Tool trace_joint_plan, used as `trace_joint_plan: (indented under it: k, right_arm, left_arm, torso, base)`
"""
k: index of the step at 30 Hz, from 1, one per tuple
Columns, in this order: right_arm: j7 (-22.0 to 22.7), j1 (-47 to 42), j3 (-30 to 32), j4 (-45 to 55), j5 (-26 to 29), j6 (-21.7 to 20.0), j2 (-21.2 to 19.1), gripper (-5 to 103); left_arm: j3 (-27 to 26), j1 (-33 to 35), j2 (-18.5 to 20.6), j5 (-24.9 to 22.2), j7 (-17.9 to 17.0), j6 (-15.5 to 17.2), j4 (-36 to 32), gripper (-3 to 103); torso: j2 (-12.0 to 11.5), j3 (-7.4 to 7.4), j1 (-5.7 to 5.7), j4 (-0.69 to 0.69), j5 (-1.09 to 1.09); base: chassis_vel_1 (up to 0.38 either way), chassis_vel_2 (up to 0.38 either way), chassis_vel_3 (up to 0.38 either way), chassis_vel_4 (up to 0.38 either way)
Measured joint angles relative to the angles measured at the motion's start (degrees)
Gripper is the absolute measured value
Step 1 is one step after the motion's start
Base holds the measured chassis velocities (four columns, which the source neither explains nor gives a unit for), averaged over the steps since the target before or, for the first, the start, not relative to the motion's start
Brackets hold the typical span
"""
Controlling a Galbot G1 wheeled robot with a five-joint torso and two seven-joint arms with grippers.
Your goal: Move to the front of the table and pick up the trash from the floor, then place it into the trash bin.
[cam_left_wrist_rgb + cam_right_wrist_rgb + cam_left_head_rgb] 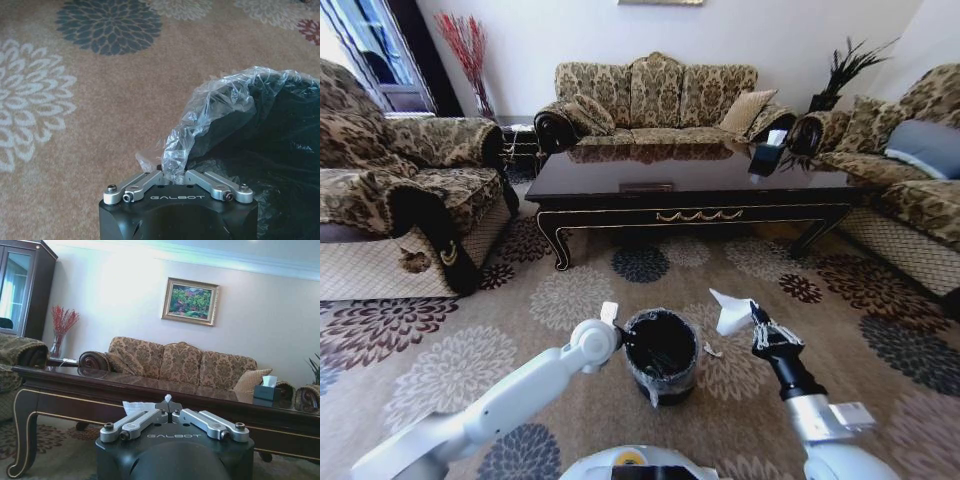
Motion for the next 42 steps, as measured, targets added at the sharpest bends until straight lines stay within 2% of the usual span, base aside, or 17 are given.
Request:
trace_joint_plan:
  k: [7,12,27,28,29,33,35,39,41,42]
  right_arm:
    - [-1.58,-2.25,-1.79,0.28,-2.50,0.56,1.05,0]
    - [-2.25,-4.72,-6.99,0.10,-7.83,3.55,2.99,0]
    - [-3.16,-6.29,-14.98,-2.79,-15.59,6.45,4.66,-2]
    - [-3.16,-6.29,-15.27,-3.20,-16.09,6.60,4.75,4]
    - [-3.16,-6.29,-15.27,-3.20,-16.09,6.60,4.75,4]
    - [-1.96,-5.51,-15.30,-5.54,-17.02,7.20,5.13,24]
    - [-1.78,-5.58,-15.40,-5.72,-17.22,7.28,5.20,24]
    - [-1.75,-6.16,-16.12,-5.43,-18.04,7.41,5.40,46]
    - [-1.76,-6.21,-16.15,-5.29,-18.10,7.41,5.44,46]
    - [-1.76,-6.30,-16.14,-5.16,-18.11,7.42,5.48,51]
  left_arm:
    - [4.24,-4.26,-2.55,-0.76,-0.31,0.00,3.48,2]
    - [5.90,-6.50,-6.12,-1.43,-1.25,0.00,5.61,2]
    - [7.97,-7.15,-8.85,-1.77,-2.09,-0.01,5.81,2]
    - [8.11,-7.09,-8.67,-1.81,-2.21,-0.01,5.23,2]
    - [8.11,-7.09,-8.67,-1.81,-2.21,-0.01,5.23,2]
    - [8.75,-7.17,-7.88,-2.24,-2.57,0.00,2.82,2]
    - [8.80,-7.18,-7.73,-2.32,-2.58,-0.01,2.61,2]
    - [8.98,-7.81,-6.95,-2.43,-2.66,-0.01,2.71,2]
    - [8.91,-7.85,-6.87,-2.51,-2.66,0.00,2.71,2]
    - [8.77,-7.87,-6.75,-2.65,-2.65,0.00,2.65,2]
  torso:
    - [0.00,0.00,0.00,-0.01,0.02]
    - [0.00,0.00,0.00,-0.01,0.02]
    - [0.00,0.00,0.00,-0.01,0.01]
    - [0.00,0.00,0.00,0.00,0.01]
    - [0.00,0.00,0.00,0.00,0.01]
    - [0.00,0.00,0.00,0.00,0.01]
    - [-0.01,0.00,0.00,0.00,0.01]
    - [0.00,0.00,0.00,0.01,0.01]
    - [0.00,0.00,0.00,0.00,0.01]
    - [0.00,0.00,0.00,0.00,0.00]
  base:
    - [0.000,0.000,0.000,0.000]
    - [0.000,0.000,0.000,0.000]
    - [0.000,0.000,0.000,0.000]
    - [0.000,0.000,0.000,0.000]
    - [0.000,0.000,0.000,0.000]
    - [0.000,0.000,0.000,0.000]
    - [0.000,0.000,0.000,0.000]
    - [0.000,0.000,0.000,0.000]
    - [0.000,0.000,0.000,0.000]
    - [0.000,0.000,0.000,0.000]
